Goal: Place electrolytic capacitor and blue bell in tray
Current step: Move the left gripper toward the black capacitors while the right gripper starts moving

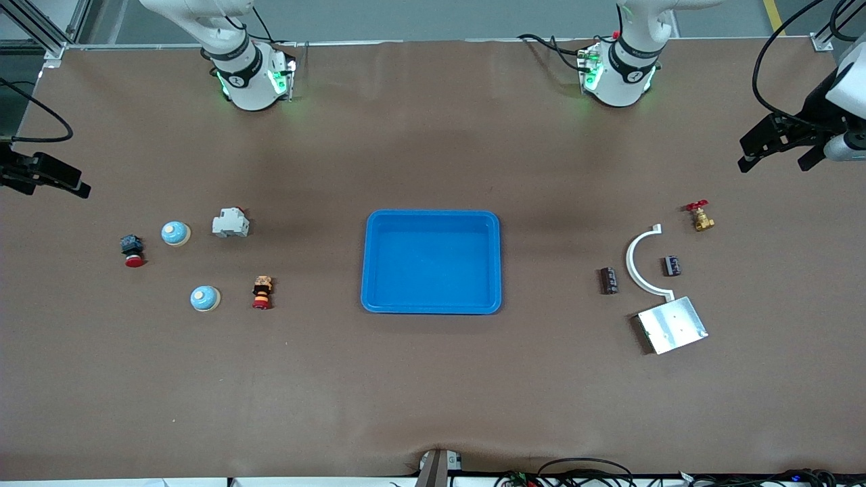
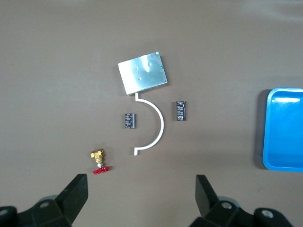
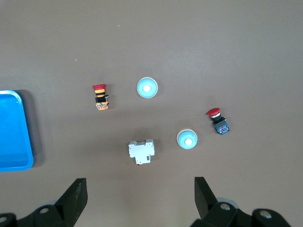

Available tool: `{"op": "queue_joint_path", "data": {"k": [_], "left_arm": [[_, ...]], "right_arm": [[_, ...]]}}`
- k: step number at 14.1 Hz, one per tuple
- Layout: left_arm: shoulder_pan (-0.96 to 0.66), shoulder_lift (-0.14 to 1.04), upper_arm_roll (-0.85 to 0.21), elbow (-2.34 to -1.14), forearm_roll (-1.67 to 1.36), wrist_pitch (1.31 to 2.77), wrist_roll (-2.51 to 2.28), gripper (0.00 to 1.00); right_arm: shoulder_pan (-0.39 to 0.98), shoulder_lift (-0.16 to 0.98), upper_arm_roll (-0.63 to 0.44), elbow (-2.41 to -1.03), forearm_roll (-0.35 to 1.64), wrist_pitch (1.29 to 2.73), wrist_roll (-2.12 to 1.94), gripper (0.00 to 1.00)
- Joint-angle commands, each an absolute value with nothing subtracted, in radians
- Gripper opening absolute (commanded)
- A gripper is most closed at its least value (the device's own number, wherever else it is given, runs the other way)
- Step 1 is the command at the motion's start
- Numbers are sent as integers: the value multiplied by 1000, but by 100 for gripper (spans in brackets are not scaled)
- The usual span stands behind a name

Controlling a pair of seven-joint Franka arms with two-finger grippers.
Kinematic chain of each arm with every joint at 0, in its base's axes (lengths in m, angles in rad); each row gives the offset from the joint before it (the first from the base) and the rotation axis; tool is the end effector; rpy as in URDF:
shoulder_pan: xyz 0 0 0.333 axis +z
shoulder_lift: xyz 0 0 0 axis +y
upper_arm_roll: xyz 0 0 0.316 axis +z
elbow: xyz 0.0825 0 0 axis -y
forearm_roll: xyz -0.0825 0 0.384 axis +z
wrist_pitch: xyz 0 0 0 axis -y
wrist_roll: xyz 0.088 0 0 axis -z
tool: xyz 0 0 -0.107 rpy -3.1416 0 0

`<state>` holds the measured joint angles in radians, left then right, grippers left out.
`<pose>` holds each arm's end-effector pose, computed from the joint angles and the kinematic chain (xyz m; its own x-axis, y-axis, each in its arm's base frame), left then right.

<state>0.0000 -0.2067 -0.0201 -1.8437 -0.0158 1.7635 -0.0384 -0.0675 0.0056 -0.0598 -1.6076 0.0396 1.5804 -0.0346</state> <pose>0.5052 -0.0125 0.6211 0.9919 0.0214 0.1256 0.0195 -0.9997 0.0165 0.5519 -0.0663 0.6049 0.9952 -0.0929 -0.0314 -0.0942 -0.9947 -0.0403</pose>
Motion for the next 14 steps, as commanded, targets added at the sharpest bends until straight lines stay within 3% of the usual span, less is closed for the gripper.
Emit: {"op": "queue_joint_path", "data": {"k": [1,10,14], "left_arm": [[8,-207,-25,-1839,-3,1761,-18,100],[11,-176,-23,-1838,-6,1706,-32,100],[32,-105,-23,-1827,0,1703,-26,100]], "right_arm": [[-81,-25,-52,-1635,55,1591,-29,100],[-81,-26,-54,-1635,55,1591,-31,100],[-81,-26,-54,-1635,55,1591,-35,100]]}}
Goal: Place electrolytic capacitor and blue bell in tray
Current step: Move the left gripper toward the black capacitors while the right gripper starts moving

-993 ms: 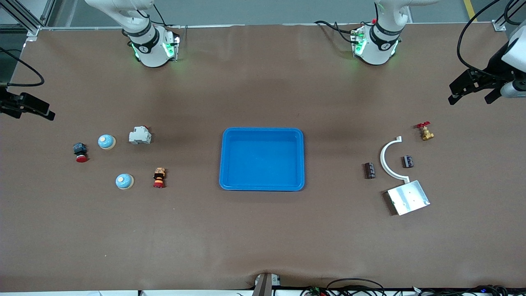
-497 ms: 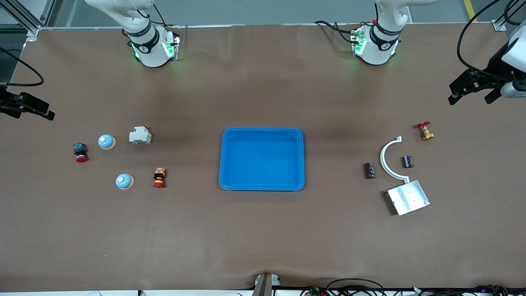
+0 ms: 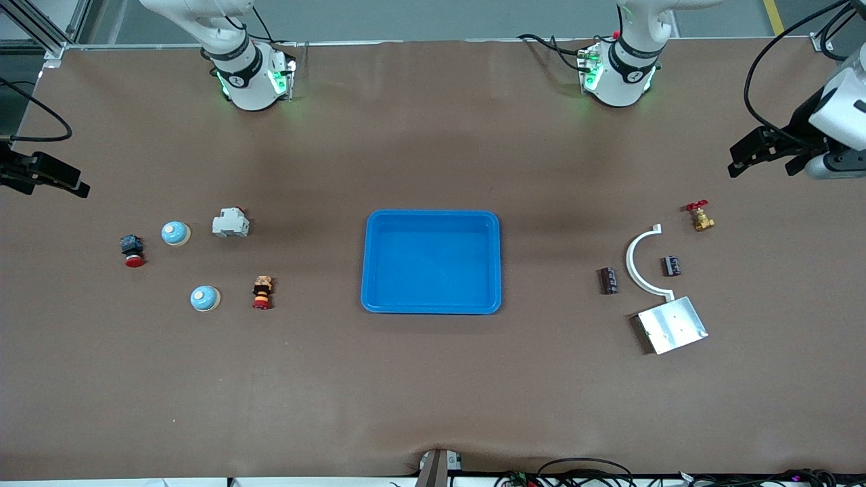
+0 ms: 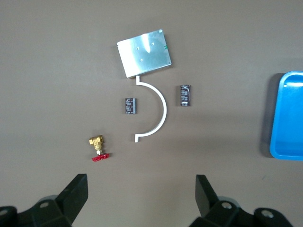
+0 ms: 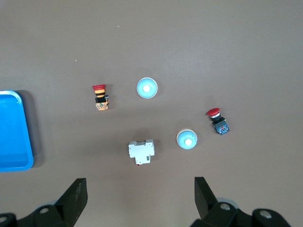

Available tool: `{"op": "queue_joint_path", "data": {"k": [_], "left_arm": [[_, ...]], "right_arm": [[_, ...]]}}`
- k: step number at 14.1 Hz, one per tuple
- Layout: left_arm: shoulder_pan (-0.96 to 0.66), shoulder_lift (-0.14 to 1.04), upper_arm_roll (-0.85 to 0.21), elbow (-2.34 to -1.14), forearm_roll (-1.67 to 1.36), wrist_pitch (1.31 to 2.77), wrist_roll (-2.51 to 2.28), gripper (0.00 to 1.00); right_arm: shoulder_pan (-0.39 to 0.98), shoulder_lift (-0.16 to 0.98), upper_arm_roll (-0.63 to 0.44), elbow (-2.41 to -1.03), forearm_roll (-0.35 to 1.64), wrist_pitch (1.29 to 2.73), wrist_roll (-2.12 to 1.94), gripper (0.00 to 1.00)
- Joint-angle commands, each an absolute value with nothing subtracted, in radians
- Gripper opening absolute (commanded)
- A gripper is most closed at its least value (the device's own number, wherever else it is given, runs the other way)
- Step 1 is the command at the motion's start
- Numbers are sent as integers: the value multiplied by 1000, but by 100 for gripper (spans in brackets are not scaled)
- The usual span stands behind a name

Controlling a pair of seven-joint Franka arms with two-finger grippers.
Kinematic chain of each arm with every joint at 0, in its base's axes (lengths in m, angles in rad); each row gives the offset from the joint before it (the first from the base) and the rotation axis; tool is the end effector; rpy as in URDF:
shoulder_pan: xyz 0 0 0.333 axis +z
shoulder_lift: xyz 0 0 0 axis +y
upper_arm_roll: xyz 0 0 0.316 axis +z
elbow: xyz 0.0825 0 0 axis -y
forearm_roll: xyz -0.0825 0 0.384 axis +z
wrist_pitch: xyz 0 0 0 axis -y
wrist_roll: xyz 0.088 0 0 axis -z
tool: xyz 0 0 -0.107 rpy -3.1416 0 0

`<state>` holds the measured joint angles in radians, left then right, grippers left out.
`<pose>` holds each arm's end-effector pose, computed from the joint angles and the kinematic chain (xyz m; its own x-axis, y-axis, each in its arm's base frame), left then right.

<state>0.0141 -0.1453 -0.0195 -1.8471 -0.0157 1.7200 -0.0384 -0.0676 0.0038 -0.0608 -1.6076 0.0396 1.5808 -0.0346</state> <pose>0.5173 -0.0049 0.5839 0.9992 0.0355 0.0177 0.0352 -0.9993 0.0134 0.5514 -0.0669 0.6060 0.9951 -0.0940 -0.0292 -0.0952 -0.9946 -0.0404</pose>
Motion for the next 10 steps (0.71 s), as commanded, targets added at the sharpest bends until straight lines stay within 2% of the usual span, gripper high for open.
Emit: {"op": "queue_joint_path", "data": {"k": [1,6,10], "left_arm": [[37,-92,-23,-1827,-9,1701,-29,100],[45,46,-23,-1812,-8,1703,-35,100],[49,133,-23,-1802,5,1761,-40,100]], "right_arm": [[-81,-26,-54,-1635,55,1591,-35,100],[-81,-26,-52,-1641,55,1592,-35,100],[-80,-25,-54,-1646,55,1603,-35,100]]}}
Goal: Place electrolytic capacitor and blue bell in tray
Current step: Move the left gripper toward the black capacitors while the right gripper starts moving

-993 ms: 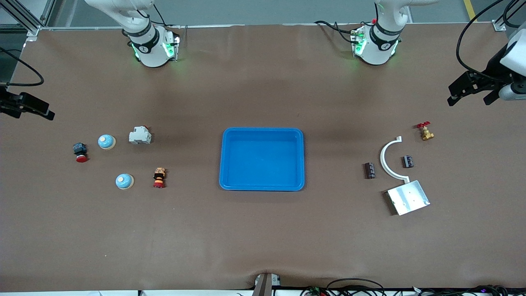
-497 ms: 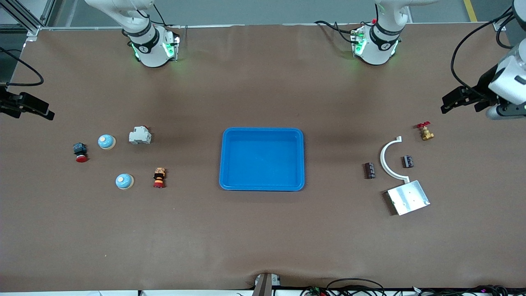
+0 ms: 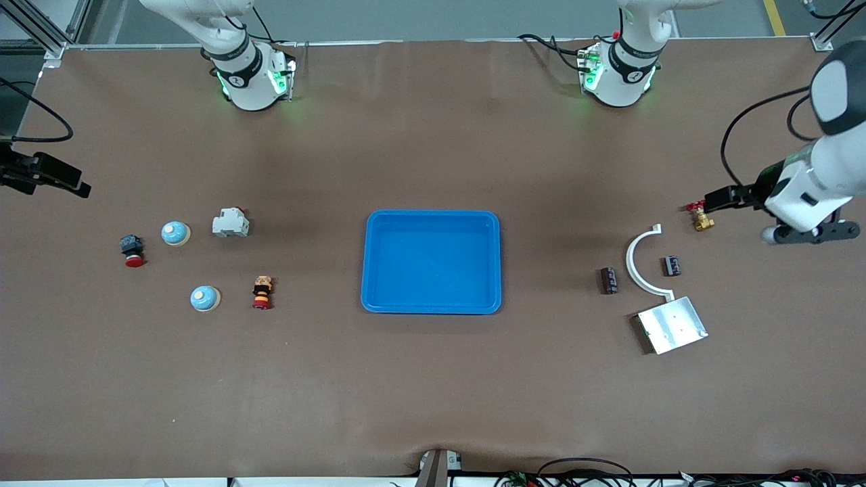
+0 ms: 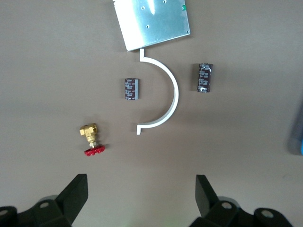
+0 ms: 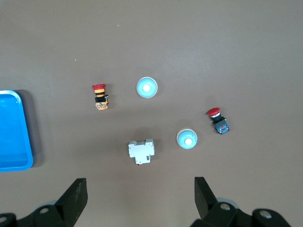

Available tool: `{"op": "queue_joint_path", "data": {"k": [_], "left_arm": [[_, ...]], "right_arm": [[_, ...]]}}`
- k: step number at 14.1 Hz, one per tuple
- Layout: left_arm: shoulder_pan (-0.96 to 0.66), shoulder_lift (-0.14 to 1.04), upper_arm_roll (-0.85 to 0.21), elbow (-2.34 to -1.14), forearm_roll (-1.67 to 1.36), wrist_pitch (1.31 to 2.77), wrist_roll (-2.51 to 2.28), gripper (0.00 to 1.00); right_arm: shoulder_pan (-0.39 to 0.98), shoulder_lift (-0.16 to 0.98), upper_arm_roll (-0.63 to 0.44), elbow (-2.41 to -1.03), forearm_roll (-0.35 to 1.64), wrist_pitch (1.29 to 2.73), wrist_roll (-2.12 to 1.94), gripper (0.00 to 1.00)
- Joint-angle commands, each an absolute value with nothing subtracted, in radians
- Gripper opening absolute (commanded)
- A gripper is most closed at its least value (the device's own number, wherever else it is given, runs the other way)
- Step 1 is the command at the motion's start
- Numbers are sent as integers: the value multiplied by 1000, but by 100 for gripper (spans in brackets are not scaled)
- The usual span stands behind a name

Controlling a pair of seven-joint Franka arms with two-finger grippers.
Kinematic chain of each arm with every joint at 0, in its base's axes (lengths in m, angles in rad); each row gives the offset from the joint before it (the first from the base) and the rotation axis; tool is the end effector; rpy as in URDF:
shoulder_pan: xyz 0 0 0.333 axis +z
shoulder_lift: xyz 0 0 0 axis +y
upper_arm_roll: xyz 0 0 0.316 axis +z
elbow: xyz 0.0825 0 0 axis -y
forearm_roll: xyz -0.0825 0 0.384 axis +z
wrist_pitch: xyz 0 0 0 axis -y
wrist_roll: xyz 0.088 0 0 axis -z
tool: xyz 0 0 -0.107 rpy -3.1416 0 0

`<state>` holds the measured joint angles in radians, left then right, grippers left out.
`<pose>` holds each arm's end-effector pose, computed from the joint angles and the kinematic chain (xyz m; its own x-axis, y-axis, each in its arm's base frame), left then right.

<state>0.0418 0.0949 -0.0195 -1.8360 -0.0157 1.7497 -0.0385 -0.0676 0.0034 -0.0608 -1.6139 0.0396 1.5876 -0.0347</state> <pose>0.5677 0.0115 0.4606 0.9815 0.0629 -0.1807 0.0657 -0.9978 0.0096 0.5517 -0.0670 0.6038 0.9951 -0.0942 -0.0283 -0.0953 -0.9946 -0.0403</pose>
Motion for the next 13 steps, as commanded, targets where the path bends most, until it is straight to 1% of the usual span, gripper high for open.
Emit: {"op": "queue_joint_path", "data": {"k": [1,7,10,13], "left_arm": [[60,156,-23,-1802,8,1785,-40,100],[67,284,-23,-1807,37,1900,-37,100],[67,345,-21,-1812,37,1954,-34,100],[87,400,-23,-1809,38,1999,-32,100]], "right_arm": [[-77,-26,-52,-1649,55,1606,-35,100],[-78,-25,-52,-1675,55,1631,-35,100],[-84,-28,-54,-1750,55,1699,-63,100],[-130,-51,-54,-1863,55,1807,-156,100]]}}
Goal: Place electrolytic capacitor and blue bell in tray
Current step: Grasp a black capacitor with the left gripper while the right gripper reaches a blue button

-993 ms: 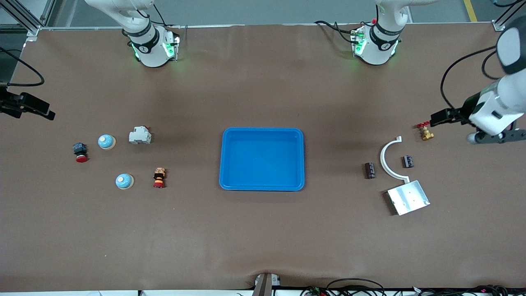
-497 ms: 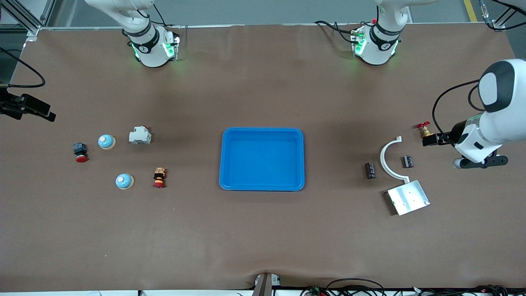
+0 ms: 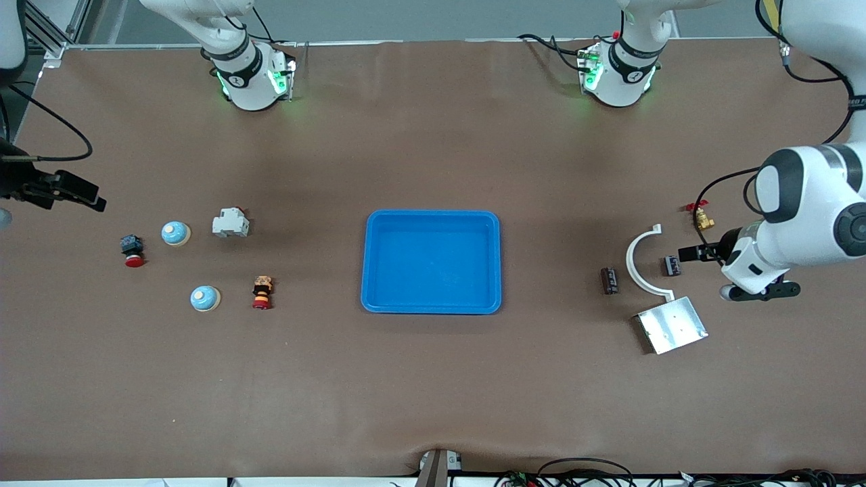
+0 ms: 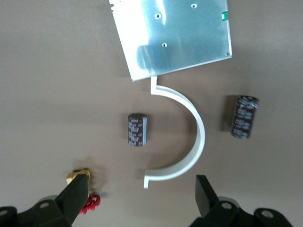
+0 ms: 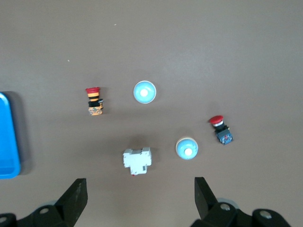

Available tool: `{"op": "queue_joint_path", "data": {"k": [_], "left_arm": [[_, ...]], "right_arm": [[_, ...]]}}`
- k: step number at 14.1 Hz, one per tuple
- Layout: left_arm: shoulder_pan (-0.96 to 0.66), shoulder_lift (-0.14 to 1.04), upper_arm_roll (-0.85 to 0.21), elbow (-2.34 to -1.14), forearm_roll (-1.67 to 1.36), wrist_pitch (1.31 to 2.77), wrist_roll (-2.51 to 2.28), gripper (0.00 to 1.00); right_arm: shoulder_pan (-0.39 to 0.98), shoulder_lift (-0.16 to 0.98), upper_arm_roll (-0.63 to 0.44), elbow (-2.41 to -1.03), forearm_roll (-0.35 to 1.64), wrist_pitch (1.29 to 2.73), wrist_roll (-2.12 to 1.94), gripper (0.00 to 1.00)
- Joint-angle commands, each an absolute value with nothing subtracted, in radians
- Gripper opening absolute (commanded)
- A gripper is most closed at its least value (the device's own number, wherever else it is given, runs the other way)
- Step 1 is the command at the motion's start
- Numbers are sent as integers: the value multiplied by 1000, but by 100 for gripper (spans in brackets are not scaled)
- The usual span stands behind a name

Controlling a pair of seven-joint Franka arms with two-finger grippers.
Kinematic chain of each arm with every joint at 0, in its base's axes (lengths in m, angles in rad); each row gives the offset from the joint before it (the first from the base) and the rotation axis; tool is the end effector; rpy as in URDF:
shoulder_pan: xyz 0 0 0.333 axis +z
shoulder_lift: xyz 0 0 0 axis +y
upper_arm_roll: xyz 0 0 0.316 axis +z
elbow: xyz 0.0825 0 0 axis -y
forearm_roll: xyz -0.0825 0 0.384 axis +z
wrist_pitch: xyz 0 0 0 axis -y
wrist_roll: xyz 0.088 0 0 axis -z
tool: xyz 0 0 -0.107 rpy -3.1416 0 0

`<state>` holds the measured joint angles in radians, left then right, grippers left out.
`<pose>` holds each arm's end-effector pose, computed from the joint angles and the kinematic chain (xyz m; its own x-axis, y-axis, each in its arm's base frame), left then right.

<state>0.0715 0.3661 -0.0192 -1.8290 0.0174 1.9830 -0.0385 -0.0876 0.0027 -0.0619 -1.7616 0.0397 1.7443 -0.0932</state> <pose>0.6125 0.0338 0.3179 0.9742 0.0824 -0.2100 0.0809 -0.9966 -0.0153 0.5562 -0.0801 0.5472 0.9979 -0.0632 -0.0164 -0.0638 -0.9971 -0.0405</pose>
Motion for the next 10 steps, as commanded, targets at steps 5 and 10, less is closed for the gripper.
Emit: {"op": "queue_joint_path", "data": {"k": [5,10], "left_arm": [[103,477,-23,-1805,37,2014,-40,100],[103,532,-23,-1812,35,2051,-46,100]], "right_arm": [[-187,-54,-55,-1988,55,1908,-212,100],[-215,-70,-55,-2169,55,2058,-213,100]]}}
